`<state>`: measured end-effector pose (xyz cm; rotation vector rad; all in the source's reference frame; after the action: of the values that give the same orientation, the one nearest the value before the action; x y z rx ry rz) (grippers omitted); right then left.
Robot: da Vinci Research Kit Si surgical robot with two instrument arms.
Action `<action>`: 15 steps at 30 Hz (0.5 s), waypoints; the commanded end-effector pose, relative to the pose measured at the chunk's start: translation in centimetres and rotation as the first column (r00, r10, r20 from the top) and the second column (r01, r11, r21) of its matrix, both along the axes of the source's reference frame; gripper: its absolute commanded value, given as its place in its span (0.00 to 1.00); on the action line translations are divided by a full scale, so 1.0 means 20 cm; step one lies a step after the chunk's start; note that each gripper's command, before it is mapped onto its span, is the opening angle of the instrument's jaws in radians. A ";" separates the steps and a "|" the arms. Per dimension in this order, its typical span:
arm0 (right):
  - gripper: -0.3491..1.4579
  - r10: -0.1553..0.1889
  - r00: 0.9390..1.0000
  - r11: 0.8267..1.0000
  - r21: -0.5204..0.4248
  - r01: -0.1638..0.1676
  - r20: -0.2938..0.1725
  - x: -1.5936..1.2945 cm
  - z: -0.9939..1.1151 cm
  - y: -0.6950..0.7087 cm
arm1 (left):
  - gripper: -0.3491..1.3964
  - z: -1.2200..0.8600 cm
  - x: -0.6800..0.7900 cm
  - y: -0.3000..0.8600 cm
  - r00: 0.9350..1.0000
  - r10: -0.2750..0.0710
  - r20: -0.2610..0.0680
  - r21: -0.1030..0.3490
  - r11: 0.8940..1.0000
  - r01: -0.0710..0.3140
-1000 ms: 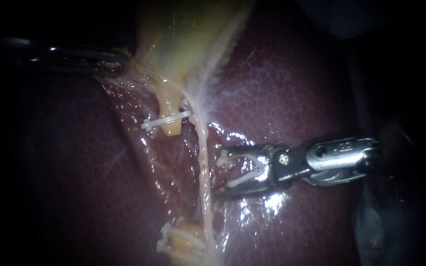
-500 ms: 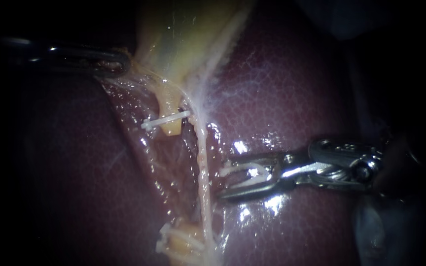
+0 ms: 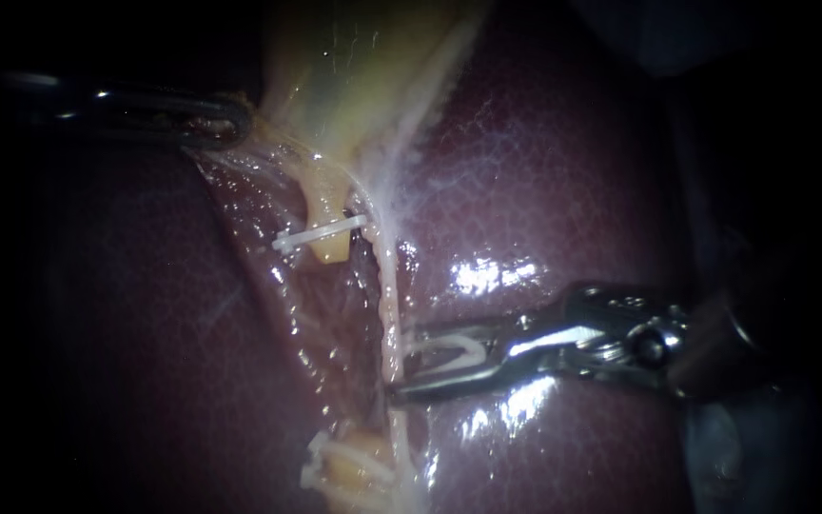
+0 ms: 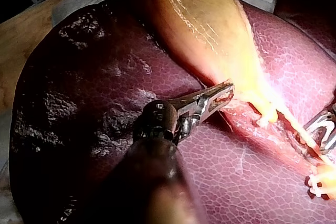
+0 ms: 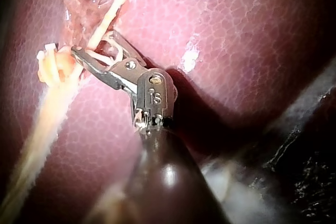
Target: Clipping first clip right tube
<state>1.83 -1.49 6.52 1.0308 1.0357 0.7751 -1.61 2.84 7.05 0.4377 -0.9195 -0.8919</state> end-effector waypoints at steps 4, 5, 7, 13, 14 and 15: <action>0.47 0.009 0.999 1.000 0.028 -0.008 -0.051 0.006 0.001 -0.003 | 0.00 0.000 0.000 0.000 1.000 0.000 0.000 0.000 1.000 0.000; 0.47 0.010 0.998 0.999 0.035 -0.008 -0.060 0.007 0.000 -0.004 | 0.00 0.000 0.000 0.000 1.000 0.000 0.000 0.000 1.000 0.000; 0.47 0.014 0.996 0.999 0.045 -0.010 -0.088 0.010 -0.001 -0.005 | 0.00 0.000 0.000 0.000 1.000 0.000 0.000 0.000 1.000 0.000; 0.47 0.020 0.985 0.998 0.068 -0.008 -0.171 0.013 -0.009 -0.006 | 0.00 0.000 0.000 0.000 1.000 0.000 0.000 0.000 1.000 0.000; 0.47 0.016 0.983 0.997 0.073 -0.003 -0.184 0.013 -0.011 -0.005 | 0.00 0.000 0.000 0.000 1.000 0.000 0.000 0.000 1.000 0.000; 0.47 0.016 0.981 0.997 0.077 -0.001 -0.195 0.013 -0.013 -0.004 | 0.00 0.000 0.000 0.000 1.000 0.000 0.000 0.000 1.000 0.000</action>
<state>2.09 -1.57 6.22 1.1953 1.1955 0.7337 -1.61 2.84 7.05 0.4380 -0.9195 -0.8920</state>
